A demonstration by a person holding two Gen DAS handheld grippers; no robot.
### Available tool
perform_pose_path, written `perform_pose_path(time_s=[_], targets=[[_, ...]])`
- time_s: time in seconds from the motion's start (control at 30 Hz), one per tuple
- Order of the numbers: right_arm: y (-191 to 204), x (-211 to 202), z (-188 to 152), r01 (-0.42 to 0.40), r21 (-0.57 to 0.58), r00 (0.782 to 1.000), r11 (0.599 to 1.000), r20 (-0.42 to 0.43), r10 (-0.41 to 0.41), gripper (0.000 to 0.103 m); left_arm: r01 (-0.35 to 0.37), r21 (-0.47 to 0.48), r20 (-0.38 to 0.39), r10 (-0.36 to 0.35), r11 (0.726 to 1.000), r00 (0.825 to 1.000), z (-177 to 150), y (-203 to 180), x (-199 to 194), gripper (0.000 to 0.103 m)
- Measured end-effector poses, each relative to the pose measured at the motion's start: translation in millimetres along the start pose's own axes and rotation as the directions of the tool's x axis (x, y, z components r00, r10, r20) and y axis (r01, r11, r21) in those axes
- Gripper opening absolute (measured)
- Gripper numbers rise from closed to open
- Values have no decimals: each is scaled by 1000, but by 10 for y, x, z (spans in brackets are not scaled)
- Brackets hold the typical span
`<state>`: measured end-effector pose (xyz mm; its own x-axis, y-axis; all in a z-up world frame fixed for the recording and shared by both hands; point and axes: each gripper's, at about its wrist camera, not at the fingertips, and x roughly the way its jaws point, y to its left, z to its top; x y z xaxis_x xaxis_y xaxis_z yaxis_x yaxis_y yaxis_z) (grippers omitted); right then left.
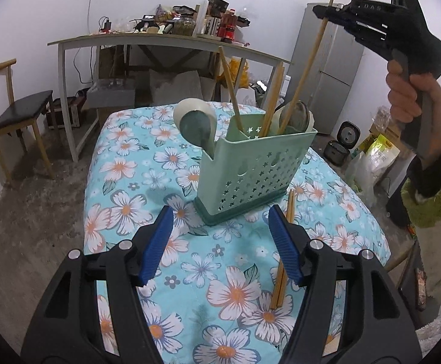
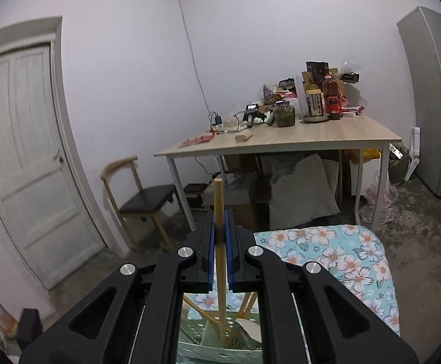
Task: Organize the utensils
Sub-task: 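Open the right tool to drop its chopstick into the green holder, then grasp a wooden chopstick on the cloth with the left tool while the right tool reaches toward another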
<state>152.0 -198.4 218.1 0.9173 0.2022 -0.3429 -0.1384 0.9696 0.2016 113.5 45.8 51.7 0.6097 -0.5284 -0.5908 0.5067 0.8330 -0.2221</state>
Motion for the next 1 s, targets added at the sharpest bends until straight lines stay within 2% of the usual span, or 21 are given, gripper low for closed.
perform_pose_path(time_s=[0.13, 0.3, 0.37, 0.4, 0.53, 0.8, 0.9, 1.0], targets=[[44, 126, -99, 13, -29, 999, 999, -38, -14, 7, -2, -8, -8, 2, 1000, 1000, -6, 13, 41, 62], [104, 383, -262, -5, -59, 987, 998, -162, -4, 10, -4, -11, -16, 4, 1000, 1000, -25, 18, 60, 62], [108, 421, -306, -1, -54, 984, 999, -180, -9, 25, -5, -10, -19, 5, 1000, 1000, -32, 13, 66, 62], [89, 417, -303, -3, -45, 984, 999, -177, -5, 36, -5, -9, -20, 5, 1000, 1000, -36, 8, 70, 62], [-34, 292, -300, -10, 6, 988, 1000, -153, 11, 43, -6, -9, -27, 6, 1000, 1000, -49, -7, 78, 62], [-520, -172, -474, 1, 159, 992, 987, -125, 19, 44, 8, -2, -36, -9, 1000, 999, -42, -58, 132, 62], [-736, -333, -722, 19, 237, 987, 971, -157, 19, 44, 21, 4, -46, -21, 1000, 999, -42, -83, 172, 62], [-950, -431, -1108, 54, 330, 973, 942, -229, 24, 44, 39, 14, -65, -38, 999, 997, -50, -121, 239, 62]])
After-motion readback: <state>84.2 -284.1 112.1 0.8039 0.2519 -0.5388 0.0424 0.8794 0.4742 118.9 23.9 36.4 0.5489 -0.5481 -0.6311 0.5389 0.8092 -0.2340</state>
